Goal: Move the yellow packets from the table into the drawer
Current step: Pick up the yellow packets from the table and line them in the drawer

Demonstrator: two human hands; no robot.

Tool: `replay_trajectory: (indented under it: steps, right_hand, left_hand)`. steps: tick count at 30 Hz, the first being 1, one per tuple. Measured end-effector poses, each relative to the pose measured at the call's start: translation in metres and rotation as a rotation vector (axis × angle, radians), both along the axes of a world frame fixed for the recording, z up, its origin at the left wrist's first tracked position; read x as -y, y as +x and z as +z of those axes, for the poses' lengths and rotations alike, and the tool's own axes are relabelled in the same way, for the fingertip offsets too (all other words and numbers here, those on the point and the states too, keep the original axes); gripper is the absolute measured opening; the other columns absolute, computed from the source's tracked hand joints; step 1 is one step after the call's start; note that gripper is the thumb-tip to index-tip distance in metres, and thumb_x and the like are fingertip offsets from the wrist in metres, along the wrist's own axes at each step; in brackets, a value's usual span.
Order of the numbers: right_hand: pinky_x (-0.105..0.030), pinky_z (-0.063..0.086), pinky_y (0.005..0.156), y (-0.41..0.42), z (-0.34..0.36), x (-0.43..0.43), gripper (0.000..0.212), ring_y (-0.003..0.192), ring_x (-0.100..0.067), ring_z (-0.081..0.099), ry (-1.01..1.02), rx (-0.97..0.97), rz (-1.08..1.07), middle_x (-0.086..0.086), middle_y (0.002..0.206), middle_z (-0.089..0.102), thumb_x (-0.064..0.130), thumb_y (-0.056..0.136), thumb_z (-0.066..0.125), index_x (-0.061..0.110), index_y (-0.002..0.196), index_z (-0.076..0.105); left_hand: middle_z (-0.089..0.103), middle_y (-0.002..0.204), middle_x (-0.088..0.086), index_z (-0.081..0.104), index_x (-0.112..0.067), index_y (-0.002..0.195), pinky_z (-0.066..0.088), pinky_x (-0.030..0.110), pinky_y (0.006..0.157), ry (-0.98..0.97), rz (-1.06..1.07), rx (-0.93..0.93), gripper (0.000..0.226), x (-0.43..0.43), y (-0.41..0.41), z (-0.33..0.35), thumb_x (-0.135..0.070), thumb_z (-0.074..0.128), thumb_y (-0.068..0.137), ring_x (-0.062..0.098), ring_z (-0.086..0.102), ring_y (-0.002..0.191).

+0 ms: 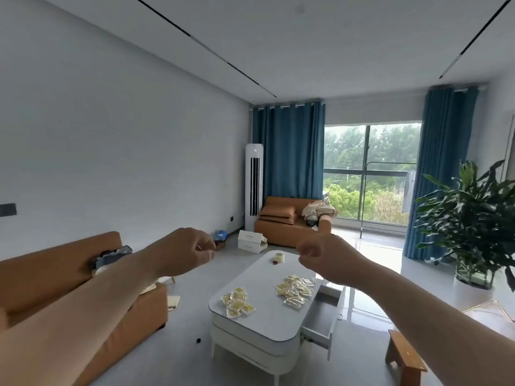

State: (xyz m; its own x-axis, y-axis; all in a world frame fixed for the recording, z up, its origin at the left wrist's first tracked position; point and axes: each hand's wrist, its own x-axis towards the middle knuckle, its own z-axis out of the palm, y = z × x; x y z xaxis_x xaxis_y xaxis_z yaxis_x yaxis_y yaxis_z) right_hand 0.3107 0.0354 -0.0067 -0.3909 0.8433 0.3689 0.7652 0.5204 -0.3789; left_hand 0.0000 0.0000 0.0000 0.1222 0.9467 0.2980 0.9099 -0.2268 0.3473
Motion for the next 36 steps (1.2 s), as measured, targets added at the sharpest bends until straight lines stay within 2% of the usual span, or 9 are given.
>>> replay_trajectory:
  steps: [5, 11, 15, 20, 28, 32, 36]
  right_hand:
    - [-0.023, 0.051, 0.087, -0.003, -0.013, -0.042, 0.026, 0.097, -0.009, 0.063, -0.023, -0.043, 0.020, 0.010, 0.103, 0.065, 0.024, 0.088, 0.064, 0.019, 0.113, 0.069]
    - [-0.022, 0.051, 0.084, -0.033, -0.040, -0.125, 0.024, 0.093, -0.006, 0.063, -0.064, -0.080, 0.020, 0.010, 0.101, 0.067, 0.026, 0.087, 0.063, 0.022, 0.110, 0.069]
    - [-0.019, 0.049, 0.080, -0.065, -0.050, -0.192, 0.024, 0.091, -0.007, 0.063, -0.064, -0.105, 0.003, 0.011, 0.097, 0.066, 0.024, 0.086, 0.064, 0.021, 0.109, 0.070]
    - [-0.019, 0.047, 0.076, -0.111, -0.053, -0.274, 0.023, 0.088, -0.007, 0.062, -0.106, -0.108, -0.033, 0.011, 0.097, 0.067, 0.026, 0.087, 0.063, 0.022, 0.108, 0.071]
    - [-0.028, 0.052, 0.087, -0.145, -0.071, -0.383, 0.024, 0.095, -0.011, 0.065, -0.202, -0.126, -0.100, 0.008, 0.103, 0.069, 0.028, 0.087, 0.064, 0.023, 0.110, 0.070]
    - [-0.028, 0.052, 0.088, -0.144, -0.081, -0.443, 0.026, 0.097, -0.012, 0.064, -0.220, -0.123, -0.123, 0.006, 0.106, 0.069, 0.028, 0.087, 0.064, 0.023, 0.112, 0.069]
    - [-0.031, 0.052, 0.090, -0.138, -0.090, -0.513, 0.027, 0.098, -0.015, 0.064, -0.221, -0.095, -0.121, 0.005, 0.108, 0.069, 0.027, 0.087, 0.063, 0.021, 0.113, 0.069]
  left_hand:
    - [0.066, 0.098, -0.012, 0.068, -0.027, 0.099, 0.043, 0.016, 0.072, -0.109, 0.033, -0.029, 0.014, -0.032, -0.004, -0.016, -0.033, 0.058, 0.092, 0.001, 0.060, 0.090]
    - [0.066, 0.095, -0.012, 0.068, -0.028, 0.097, 0.039, 0.014, 0.066, -0.100, 0.037, -0.028, 0.012, -0.111, -0.028, -0.031, -0.032, 0.058, 0.092, 0.001, 0.059, 0.087]
    - [0.067, 0.094, -0.012, 0.065, -0.032, 0.090, 0.043, 0.018, 0.073, -0.117, 0.012, -0.007, 0.007, -0.182, -0.057, -0.045, -0.031, 0.059, 0.092, 0.004, 0.061, 0.089]
    - [0.068, 0.100, -0.007, 0.069, -0.025, 0.099, 0.048, 0.025, 0.084, -0.127, -0.004, 0.016, 0.013, -0.273, -0.094, -0.050, -0.029, 0.060, 0.092, 0.005, 0.061, 0.093]
    - [0.066, 0.104, -0.004, 0.068, -0.018, 0.112, 0.045, 0.025, 0.087, -0.178, -0.041, 0.041, 0.022, -0.398, -0.118, -0.063, -0.027, 0.059, 0.093, 0.012, 0.061, 0.099]
    - [0.062, 0.095, -0.009, 0.068, -0.016, 0.112, 0.044, 0.024, 0.084, -0.208, -0.051, 0.053, 0.023, -0.460, -0.114, -0.077, -0.025, 0.059, 0.093, 0.010, 0.061, 0.096]
    - [0.063, 0.097, -0.007, 0.068, -0.017, 0.110, 0.044, 0.025, 0.085, -0.220, -0.034, 0.060, 0.021, -0.526, -0.107, -0.084, -0.026, 0.059, 0.093, 0.011, 0.061, 0.097]
